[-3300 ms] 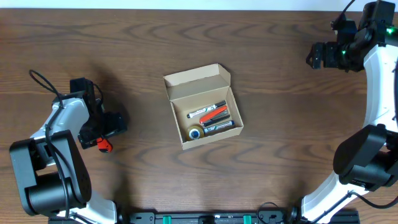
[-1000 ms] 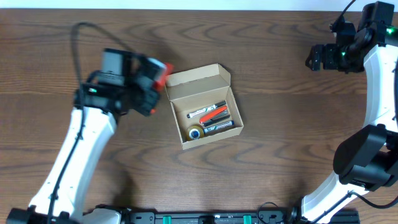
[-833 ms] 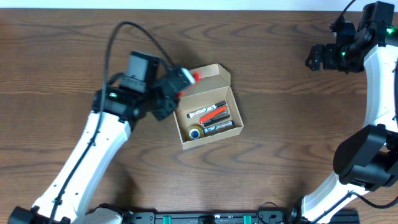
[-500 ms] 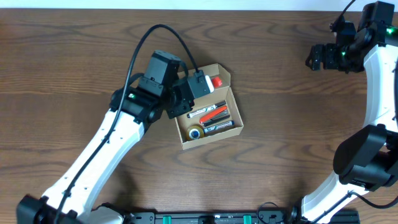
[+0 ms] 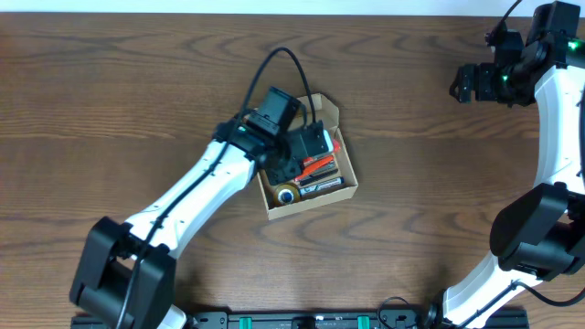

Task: Pack container
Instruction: 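Lower the red knife into the box and open the left gripper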

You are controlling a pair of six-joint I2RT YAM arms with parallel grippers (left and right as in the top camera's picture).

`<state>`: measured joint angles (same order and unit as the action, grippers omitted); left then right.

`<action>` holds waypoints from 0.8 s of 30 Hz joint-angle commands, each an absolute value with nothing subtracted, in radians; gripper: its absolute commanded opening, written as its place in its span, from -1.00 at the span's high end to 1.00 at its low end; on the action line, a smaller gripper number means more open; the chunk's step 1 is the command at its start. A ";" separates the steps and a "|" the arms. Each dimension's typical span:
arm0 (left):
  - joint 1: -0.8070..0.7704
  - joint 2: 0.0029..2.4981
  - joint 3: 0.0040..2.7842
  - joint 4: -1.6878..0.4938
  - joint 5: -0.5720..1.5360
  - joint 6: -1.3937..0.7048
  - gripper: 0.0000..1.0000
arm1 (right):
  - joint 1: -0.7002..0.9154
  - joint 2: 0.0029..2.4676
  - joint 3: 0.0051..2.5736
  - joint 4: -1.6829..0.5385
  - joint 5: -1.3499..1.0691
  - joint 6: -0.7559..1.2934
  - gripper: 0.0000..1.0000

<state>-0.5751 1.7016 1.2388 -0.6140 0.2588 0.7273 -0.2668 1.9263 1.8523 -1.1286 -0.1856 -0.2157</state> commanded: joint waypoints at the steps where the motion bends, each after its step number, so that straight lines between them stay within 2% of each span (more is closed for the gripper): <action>1: -0.584 1.717 1.259 -0.644 0.260 0.665 0.88 | -0.274 1.921 1.853 -1.126 -0.191 -0.226 -0.99; 17: -0.542 1.824 1.259 -0.694 0.252 0.636 0.88 | -0.274 1.921 1.853 -1.130 -0.191 -0.225 -0.98; 20: -0.533 1.824 1.259 -0.698 0.252 0.605 0.46 | -0.274 1.921 1.853 -1.130 -0.191 -0.225 -0.99; 23: -0.530 1.824 1.259 -0.706 0.252 0.601 0.40 | -0.274 1.921 1.853 -1.131 -0.191 -0.225 -0.99; 24: -0.530 1.824 1.259 -0.707 0.252 0.601 0.22 | -0.274 1.921 1.853 -1.131 -0.191 -0.225 -0.99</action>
